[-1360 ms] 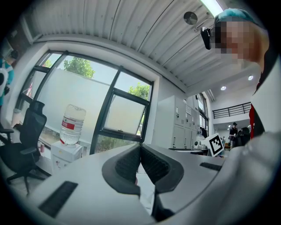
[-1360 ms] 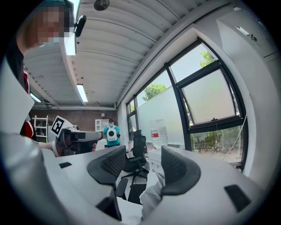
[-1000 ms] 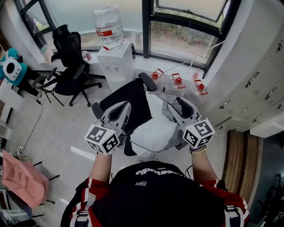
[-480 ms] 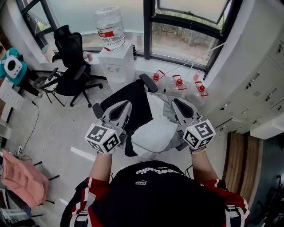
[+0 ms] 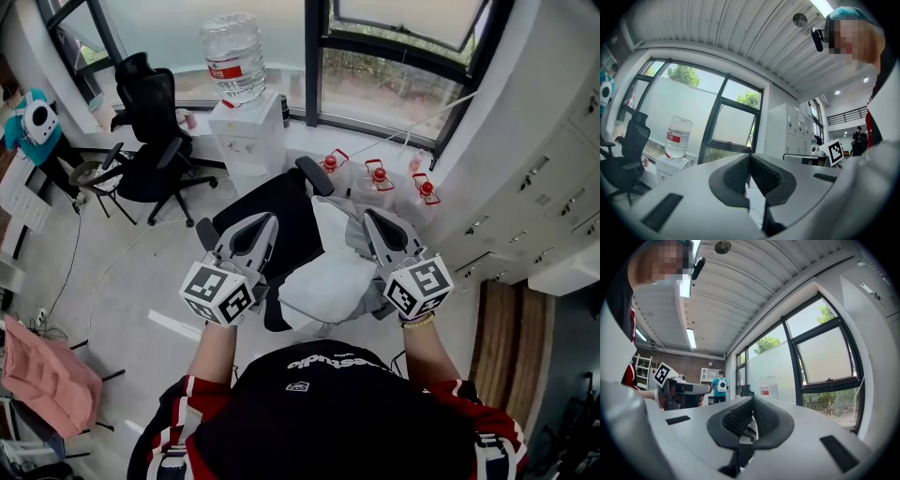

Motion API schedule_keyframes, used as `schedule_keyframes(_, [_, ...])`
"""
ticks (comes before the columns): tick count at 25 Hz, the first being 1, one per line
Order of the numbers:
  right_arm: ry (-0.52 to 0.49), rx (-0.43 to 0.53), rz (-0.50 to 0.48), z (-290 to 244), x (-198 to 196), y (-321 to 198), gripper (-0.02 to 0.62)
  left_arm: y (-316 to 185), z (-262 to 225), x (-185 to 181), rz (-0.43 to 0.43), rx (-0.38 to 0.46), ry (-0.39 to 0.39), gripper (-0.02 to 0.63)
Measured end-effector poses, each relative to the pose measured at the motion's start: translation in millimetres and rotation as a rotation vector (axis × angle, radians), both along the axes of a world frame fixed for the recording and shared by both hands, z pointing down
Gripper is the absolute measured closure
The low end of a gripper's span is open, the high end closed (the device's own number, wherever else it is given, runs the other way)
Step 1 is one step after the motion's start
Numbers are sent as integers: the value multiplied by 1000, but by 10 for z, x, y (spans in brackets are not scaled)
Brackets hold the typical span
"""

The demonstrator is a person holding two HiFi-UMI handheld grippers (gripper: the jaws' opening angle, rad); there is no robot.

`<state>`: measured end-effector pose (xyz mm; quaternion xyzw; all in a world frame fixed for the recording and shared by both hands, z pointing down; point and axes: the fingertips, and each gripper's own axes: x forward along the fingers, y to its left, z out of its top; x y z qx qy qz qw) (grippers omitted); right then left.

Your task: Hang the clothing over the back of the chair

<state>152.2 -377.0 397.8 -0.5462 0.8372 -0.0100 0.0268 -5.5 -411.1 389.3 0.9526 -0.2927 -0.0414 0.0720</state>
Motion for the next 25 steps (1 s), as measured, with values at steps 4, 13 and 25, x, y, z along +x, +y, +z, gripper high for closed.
schedule_keyframes(4, [15, -4, 11, -1, 0, -1, 598, -1, 13, 6, 2, -4, 1, 583])
schedule_keyframes(13, [38, 7, 14, 21, -44, 7, 600, 36, 41, 16, 2, -3, -2, 583])
schedule_keyframes(25, [39, 27, -10, -43, -118, 2, 600, 15, 18, -2, -7, 1, -4, 583])
